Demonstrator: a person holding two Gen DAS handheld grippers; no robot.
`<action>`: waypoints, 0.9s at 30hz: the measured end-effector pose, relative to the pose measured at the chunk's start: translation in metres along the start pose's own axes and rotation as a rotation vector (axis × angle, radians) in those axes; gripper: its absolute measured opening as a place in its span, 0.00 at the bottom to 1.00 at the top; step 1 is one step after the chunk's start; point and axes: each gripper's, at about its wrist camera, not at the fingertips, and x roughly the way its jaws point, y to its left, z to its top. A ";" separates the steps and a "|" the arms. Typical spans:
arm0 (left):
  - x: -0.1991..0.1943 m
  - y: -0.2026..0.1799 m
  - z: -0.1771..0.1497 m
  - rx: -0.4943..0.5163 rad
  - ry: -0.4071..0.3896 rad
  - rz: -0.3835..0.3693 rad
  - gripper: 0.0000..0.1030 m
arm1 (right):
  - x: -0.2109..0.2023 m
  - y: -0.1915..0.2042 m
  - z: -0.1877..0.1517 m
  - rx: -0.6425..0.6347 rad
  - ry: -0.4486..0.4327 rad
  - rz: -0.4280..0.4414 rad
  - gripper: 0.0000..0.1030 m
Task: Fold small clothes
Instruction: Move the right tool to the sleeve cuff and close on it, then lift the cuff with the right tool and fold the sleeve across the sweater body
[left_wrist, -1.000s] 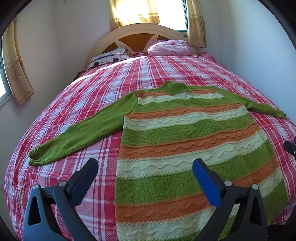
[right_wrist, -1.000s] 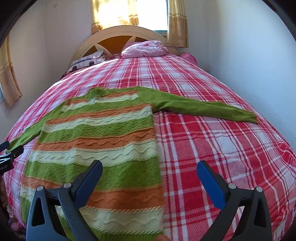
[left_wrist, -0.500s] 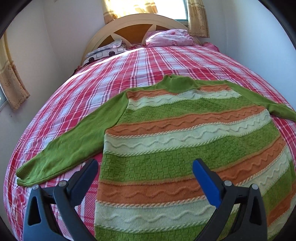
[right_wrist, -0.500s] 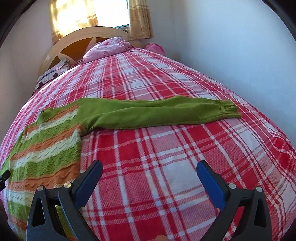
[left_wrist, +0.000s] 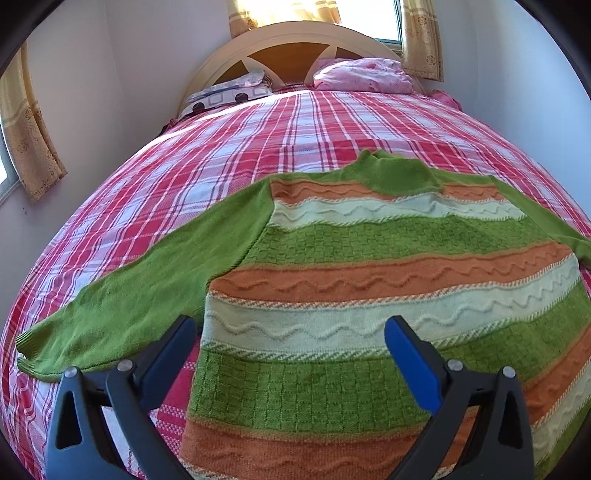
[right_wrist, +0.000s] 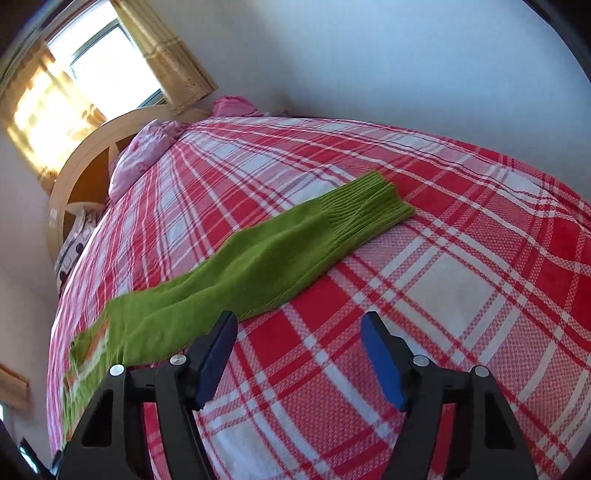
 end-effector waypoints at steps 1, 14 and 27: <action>0.001 0.000 0.000 -0.001 0.001 -0.003 1.00 | 0.003 -0.007 0.008 0.027 -0.013 -0.017 0.67; -0.006 0.011 0.003 -0.037 -0.017 -0.009 1.00 | 0.053 -0.044 0.073 0.099 -0.028 -0.136 0.21; -0.015 0.043 0.003 -0.091 -0.034 0.006 1.00 | -0.003 0.034 0.095 -0.052 -0.129 0.012 0.10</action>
